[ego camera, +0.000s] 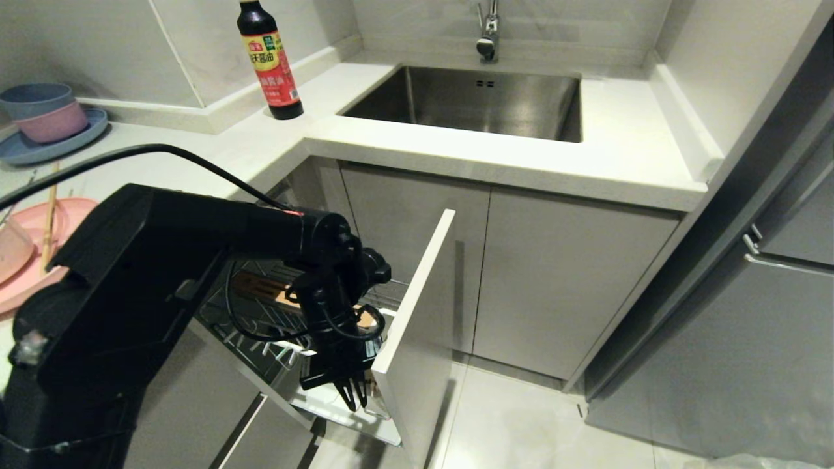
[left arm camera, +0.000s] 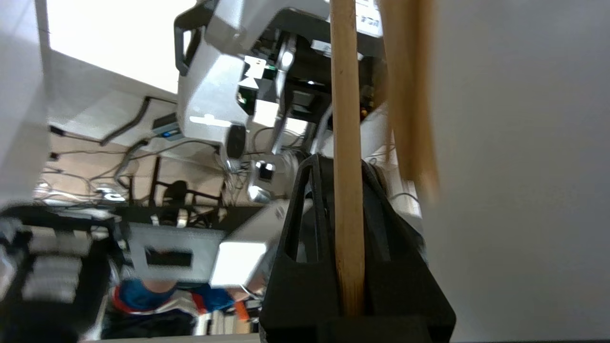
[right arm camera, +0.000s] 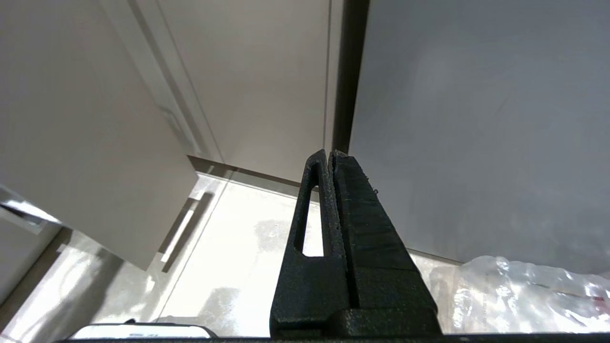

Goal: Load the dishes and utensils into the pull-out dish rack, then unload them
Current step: Take the chopsticks out of the cupboard

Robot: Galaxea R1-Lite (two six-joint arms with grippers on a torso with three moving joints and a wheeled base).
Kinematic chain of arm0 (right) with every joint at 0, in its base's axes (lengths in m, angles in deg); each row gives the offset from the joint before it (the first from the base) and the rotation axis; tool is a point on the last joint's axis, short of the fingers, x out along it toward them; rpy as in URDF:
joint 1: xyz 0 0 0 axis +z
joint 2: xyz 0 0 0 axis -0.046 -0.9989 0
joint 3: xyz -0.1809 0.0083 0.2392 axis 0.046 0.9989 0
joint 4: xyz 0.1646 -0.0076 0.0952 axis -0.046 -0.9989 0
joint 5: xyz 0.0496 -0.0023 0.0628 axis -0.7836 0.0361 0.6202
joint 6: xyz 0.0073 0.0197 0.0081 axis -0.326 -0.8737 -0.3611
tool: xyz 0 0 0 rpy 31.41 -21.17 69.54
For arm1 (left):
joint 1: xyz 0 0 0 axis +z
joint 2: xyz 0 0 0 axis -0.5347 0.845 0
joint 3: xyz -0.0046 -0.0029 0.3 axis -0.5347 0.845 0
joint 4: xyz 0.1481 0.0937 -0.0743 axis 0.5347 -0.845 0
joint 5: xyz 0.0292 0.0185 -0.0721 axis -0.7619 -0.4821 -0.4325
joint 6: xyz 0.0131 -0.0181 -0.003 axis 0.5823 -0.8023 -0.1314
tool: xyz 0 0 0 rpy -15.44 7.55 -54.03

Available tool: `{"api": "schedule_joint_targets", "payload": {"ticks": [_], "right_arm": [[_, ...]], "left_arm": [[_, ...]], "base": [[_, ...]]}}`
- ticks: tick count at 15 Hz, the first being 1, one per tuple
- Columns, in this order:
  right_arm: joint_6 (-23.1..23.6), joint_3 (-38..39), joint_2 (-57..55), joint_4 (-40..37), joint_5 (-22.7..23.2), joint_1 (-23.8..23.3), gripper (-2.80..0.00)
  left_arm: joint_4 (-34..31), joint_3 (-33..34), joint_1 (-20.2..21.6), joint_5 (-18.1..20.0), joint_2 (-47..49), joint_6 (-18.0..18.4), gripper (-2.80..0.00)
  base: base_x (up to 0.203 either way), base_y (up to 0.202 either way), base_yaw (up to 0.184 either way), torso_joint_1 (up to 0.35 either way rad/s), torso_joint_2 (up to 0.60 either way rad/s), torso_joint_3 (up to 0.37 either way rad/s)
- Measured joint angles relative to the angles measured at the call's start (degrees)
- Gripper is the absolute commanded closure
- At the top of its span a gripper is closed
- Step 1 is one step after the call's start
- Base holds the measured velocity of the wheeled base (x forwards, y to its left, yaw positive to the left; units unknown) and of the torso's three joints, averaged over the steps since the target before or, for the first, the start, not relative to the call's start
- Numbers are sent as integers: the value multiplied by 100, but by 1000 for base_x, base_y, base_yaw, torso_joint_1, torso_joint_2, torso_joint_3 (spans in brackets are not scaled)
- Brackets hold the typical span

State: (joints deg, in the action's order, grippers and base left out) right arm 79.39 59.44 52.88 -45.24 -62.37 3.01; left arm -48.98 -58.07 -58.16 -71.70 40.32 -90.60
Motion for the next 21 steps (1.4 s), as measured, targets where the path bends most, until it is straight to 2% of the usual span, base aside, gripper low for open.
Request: {"api": "schedule_joint_targets", "payload": {"ticks": [4, 12, 21], "right_arm": [[0, 0, 0, 1, -1, 4, 0], [-2, 2, 0, -2, -1, 2, 0], [0, -2, 0, 0, -1, 4, 0]], "left_arm": [[-320, -58, -145, -25, -526, -404, 0], [-661, 165, -203, 16, -1516, -587, 0], [-1112, 510, -318, 663, -3451, -608, 0]], "base": [[0, 0, 0, 0, 0, 0], [0, 0, 0, 0, 0, 0], [0, 0, 0, 0, 0, 0]]}}
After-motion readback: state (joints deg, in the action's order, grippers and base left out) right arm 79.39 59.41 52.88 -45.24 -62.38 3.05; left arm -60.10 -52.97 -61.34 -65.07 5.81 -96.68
